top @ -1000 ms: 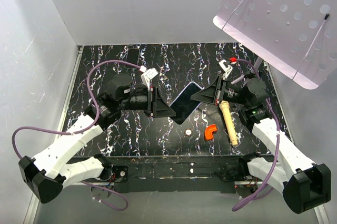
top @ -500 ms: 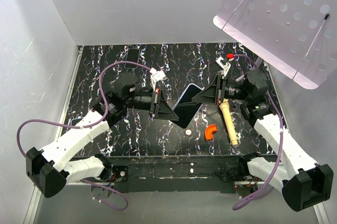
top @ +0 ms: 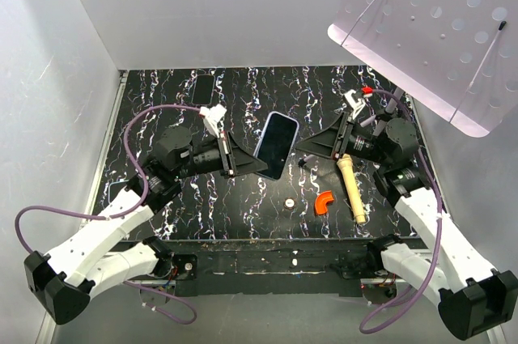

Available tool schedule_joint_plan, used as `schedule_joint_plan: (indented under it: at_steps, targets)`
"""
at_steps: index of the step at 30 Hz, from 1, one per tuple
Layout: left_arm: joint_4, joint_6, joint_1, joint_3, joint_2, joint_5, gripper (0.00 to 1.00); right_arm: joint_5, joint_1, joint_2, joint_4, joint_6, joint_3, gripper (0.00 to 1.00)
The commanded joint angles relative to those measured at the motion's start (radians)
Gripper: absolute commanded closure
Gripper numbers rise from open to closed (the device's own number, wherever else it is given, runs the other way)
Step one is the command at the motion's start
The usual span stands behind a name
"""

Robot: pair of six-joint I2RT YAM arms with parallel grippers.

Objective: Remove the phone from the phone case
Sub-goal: Remove the phone case from the phone.

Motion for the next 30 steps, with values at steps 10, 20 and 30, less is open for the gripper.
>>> schedule_joint_plan:
  at_steps: [10,20,30]
  targets:
    - [0.339,-0.355,0.012,-0.050,-0.055,-0.254,1.00,0.219,0.126,-0.034,0.189,0.124,-0.133,0.37]
    - [0.480,-0.458,0.024,-0.084,-0.015,-0.231,1.00,0.259,0.180,0.038,0.343,0.208,-0.161,0.48]
    - [0.506,-0.475,0.024,-0.094,0.001,-0.202,1.00,0.267,0.195,0.110,0.427,0.230,-0.115,0.50]
